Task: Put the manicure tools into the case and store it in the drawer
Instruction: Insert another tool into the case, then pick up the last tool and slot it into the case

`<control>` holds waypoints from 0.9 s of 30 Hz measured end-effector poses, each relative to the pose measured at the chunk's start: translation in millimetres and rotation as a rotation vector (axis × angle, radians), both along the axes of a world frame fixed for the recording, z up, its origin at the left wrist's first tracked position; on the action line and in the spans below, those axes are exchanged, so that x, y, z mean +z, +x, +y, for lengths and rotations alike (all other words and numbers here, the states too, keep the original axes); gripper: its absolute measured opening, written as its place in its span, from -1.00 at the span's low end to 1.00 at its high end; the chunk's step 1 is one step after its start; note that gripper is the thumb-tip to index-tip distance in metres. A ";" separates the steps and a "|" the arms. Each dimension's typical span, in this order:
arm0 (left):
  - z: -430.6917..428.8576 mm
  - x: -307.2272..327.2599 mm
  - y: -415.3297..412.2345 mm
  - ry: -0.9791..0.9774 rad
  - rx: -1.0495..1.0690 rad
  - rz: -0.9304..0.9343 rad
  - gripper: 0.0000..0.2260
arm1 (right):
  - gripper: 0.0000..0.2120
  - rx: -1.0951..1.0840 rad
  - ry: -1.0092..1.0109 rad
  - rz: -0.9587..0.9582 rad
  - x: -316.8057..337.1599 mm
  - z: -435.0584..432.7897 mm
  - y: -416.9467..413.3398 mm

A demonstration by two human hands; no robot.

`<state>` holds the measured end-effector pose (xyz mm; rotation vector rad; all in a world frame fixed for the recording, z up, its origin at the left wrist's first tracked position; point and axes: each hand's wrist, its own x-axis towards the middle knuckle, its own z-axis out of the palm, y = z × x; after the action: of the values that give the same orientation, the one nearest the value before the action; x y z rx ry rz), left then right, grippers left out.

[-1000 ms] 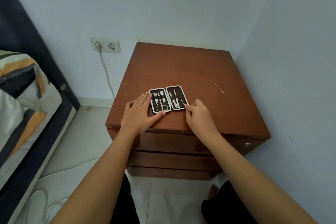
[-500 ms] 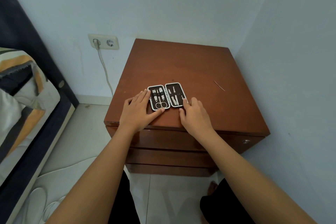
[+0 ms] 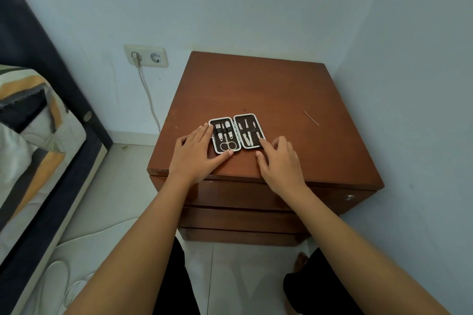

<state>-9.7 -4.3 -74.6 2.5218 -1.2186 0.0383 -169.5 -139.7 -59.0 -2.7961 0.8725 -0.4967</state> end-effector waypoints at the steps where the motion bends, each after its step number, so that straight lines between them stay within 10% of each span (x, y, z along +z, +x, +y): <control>1: 0.2 0.1 -0.3 0.001 0.002 0.002 -0.19 | -0.63 0.000 -0.008 0.014 -0.1 -0.4 2.5; 11: 0.5 0.1 -0.5 0.002 0.001 0.001 -0.16 | -0.61 0.014 0.151 -0.091 3.9 -19.9 6.2; 27: -1.1 0.2 1.0 -0.008 0.008 -0.016 -0.17 | -0.82 -0.532 0.304 -0.151 9.0 -145.5 -6.2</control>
<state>-8.7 -5.5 -74.3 2.5243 -1.2114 0.0652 -175.7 -285.2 -50.0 -2.2087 1.5158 -0.5775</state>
